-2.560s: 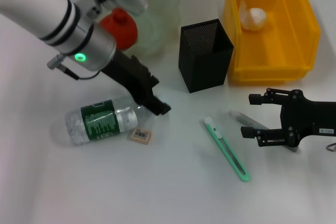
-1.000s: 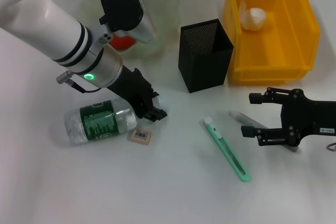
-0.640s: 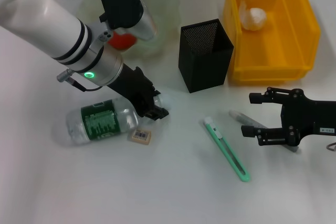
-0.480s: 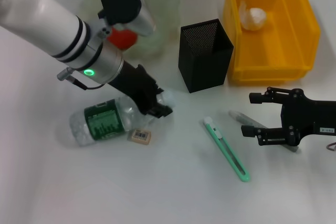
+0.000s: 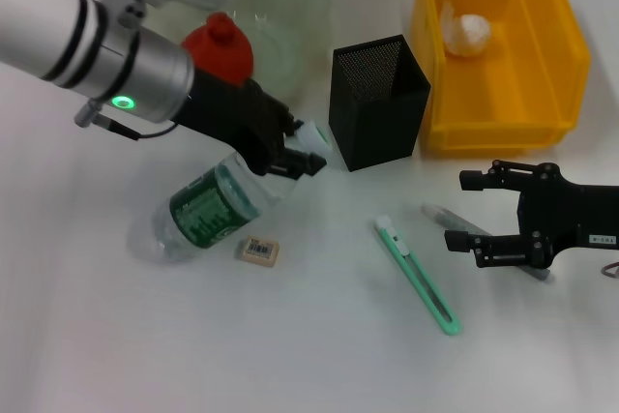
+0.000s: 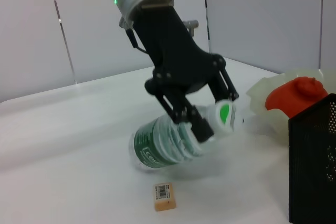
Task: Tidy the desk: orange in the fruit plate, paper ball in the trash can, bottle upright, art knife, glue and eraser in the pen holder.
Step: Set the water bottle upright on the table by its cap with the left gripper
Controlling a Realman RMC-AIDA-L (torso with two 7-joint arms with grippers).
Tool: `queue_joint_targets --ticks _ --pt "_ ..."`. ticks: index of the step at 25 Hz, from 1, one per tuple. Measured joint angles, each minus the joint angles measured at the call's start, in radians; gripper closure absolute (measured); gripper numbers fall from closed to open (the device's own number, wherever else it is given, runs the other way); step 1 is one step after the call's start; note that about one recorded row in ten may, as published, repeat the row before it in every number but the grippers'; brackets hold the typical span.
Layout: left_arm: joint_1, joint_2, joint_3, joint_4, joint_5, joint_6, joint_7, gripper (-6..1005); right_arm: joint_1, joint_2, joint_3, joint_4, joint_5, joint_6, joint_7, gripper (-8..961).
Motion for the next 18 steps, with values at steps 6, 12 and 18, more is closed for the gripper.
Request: queue_joint_targets --ticks 6,12,18 --pt "0.009 0.003 -0.092 0.002 -0.024 0.043 0.046 558 0.001 -0.001 0.000 0.000 0.000 0.000 0.005 122" --pt "0.011 0.003 -0.099 0.002 -0.032 0.047 0.050 557 0.003 -0.001 0.000 0.000 0.000 0.000 0.007 122" --pt "0.013 0.003 -0.109 0.004 -0.037 0.047 0.057 557 0.003 -0.002 0.000 0.000 0.000 0.000 0.008 122"
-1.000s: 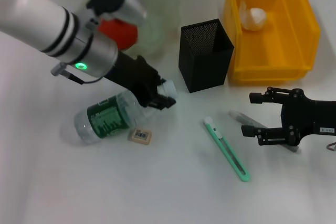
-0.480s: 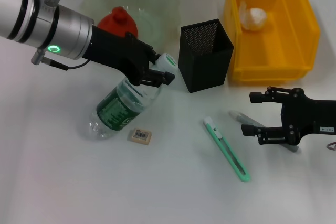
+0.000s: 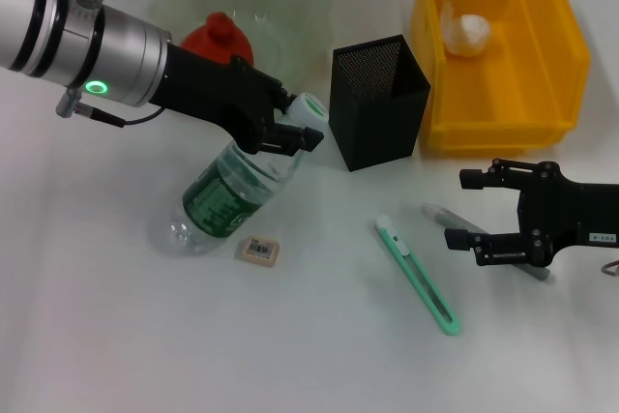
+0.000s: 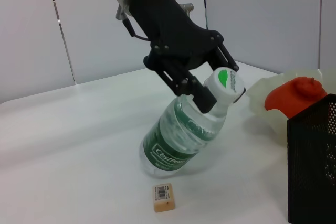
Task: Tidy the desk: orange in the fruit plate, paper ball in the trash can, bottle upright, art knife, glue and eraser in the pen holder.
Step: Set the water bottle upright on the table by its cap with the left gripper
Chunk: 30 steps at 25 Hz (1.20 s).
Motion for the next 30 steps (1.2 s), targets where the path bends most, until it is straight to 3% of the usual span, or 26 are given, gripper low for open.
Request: queue_joint_targets --ticks 30 --pt "0.080 0.002 -0.079 0.038 -0.133 0.027 0.076 554 0.001 0.002 0.014 0.000 0.001 0.004 -0.008 122"
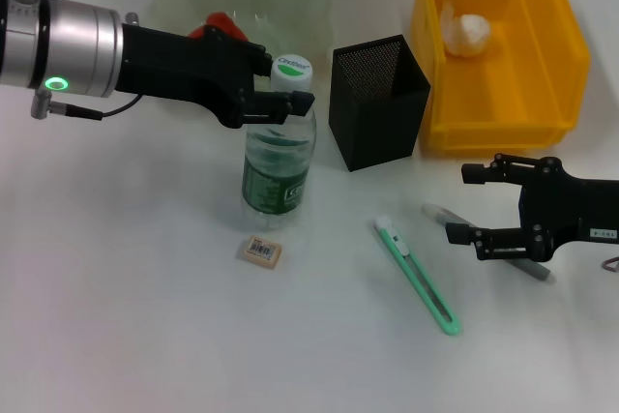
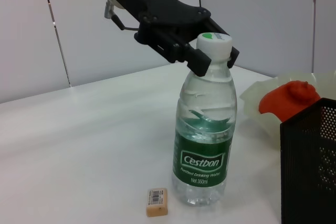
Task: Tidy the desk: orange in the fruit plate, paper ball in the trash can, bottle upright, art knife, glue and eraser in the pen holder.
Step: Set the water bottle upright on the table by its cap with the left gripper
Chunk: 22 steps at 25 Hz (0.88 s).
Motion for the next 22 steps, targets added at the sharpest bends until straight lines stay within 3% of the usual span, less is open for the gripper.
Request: queue_joint_targets --ticks 10,22 --pt "0.090 0.002 -0.025 -0.009 -0.149 0.002 0.114 553 0.001 0.002 0.000 0.000 0.000 0.009 -0.001 122" --pt "0.142 0.002 -0.114 -0.087 -0.253 -0.002 0.260 551 0.001 0.002 0.000 0.004 0.000 0.010 -0.001 122"
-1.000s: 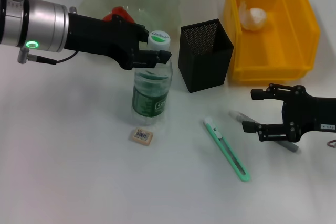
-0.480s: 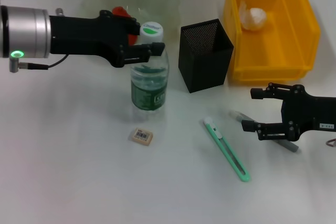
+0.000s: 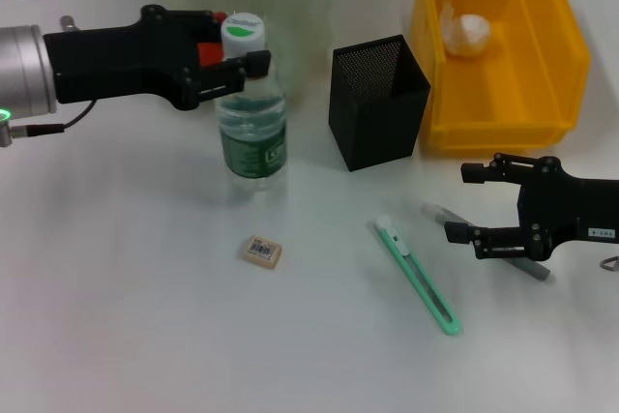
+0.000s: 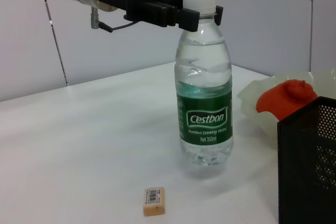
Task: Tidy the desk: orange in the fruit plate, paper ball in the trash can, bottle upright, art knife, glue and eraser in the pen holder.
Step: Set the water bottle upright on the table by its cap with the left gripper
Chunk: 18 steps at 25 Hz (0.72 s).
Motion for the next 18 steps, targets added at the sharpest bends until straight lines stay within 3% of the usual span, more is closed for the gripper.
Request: queue_joint_targets --ticks 18 --pt "0.022 -0.001 -0.163 -0.124 -0.020 -0.014 0.161 550 0.003 0.000 0.000 0.002 0.000 0.012 0.000 123"
